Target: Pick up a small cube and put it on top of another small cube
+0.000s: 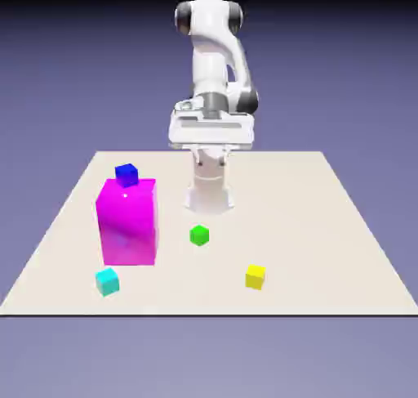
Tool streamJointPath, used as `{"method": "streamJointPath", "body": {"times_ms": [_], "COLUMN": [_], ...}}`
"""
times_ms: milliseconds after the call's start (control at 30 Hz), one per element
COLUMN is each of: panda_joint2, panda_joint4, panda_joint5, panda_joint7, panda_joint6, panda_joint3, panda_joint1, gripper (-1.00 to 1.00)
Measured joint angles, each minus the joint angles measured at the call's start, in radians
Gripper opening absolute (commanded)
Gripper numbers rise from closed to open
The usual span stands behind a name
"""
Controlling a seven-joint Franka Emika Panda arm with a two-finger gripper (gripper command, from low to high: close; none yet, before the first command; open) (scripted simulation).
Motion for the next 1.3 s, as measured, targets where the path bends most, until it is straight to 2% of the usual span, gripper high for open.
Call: {"method": "streamJointPath", "body": {"times_ms": [867, 933, 1033, 1067, 1133, 1300], "panda_joint2": [0.942, 0.947, 1.049, 1.075, 1.076, 0.906], "panda_joint4": [0.559, 0.562, 0.532, 0.525, 0.525, 0.557], "panda_joint5": [0.075, 0.075, 0.047, 0.040, 0.040, 0.078], "panda_joint7": [0.512, 0.515, 0.529, 0.533, 0.533, 0.513], "panda_joint6": [-0.782, -0.786, -0.656, -0.622, -0.622, -0.819], "panda_joint3": [0.407, 0.410, 0.383, 0.376, 0.376, 0.365], "panda_joint1": [-0.239, -0.240, -0.206, -0.197, -0.197, -0.252], "gripper": [0.00, 0.00, 0.00, -1.00, -1.00, -1.00]}}
